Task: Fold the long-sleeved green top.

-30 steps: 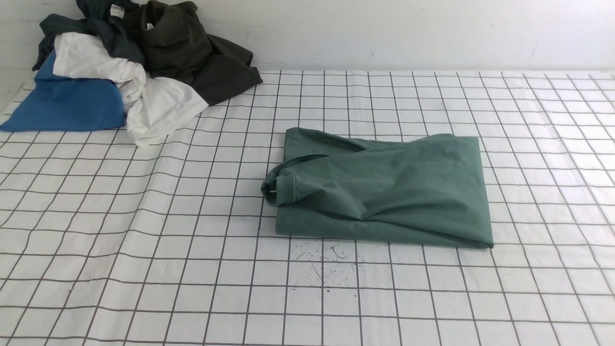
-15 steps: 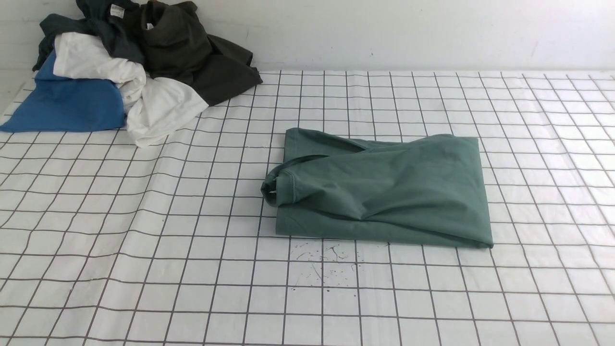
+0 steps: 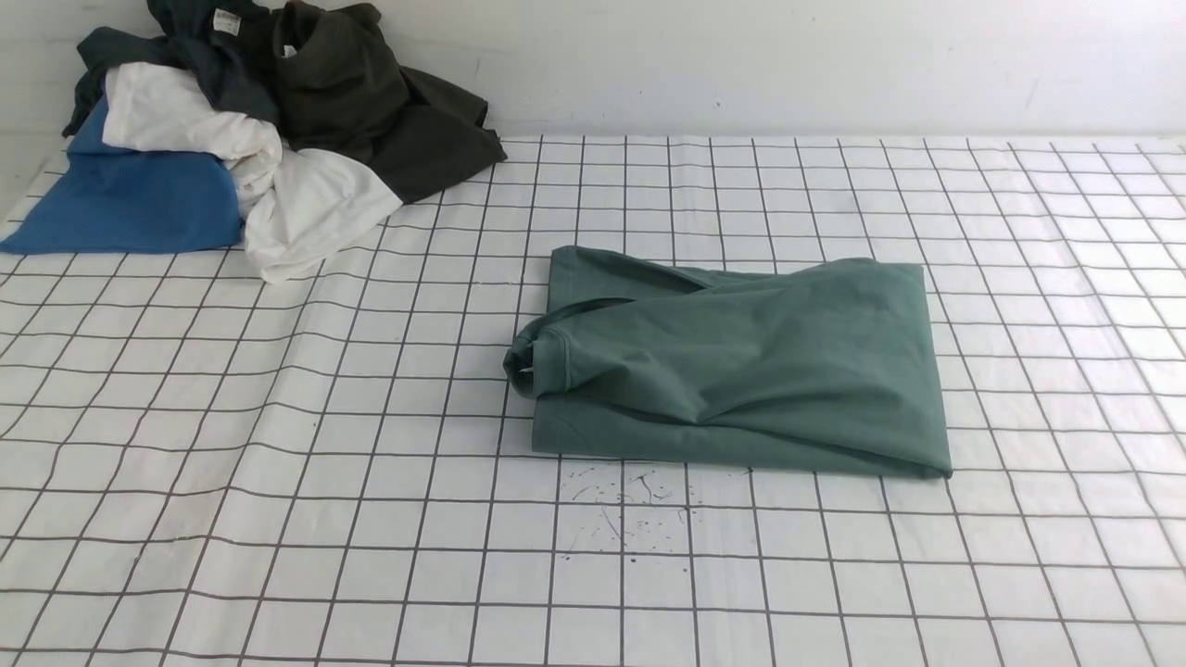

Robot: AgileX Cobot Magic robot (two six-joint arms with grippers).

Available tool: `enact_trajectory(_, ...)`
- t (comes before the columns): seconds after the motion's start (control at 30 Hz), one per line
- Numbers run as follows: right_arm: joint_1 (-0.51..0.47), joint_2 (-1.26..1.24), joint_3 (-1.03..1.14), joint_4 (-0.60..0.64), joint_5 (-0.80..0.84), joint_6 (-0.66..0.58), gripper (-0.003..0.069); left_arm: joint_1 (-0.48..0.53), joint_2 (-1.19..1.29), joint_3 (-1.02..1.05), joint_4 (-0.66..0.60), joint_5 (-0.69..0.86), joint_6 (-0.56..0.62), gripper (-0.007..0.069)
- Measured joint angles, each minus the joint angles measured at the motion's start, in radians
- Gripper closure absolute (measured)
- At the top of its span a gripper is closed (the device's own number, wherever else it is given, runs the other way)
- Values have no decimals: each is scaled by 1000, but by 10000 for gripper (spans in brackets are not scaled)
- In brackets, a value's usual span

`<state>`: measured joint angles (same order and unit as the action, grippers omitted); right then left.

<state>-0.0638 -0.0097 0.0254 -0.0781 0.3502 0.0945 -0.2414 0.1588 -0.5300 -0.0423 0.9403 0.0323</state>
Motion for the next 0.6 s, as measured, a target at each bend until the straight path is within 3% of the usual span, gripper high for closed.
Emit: enact_trajectory(0.6,0,0,0,0,0,12,673,0,0,0,0,0,0,631)
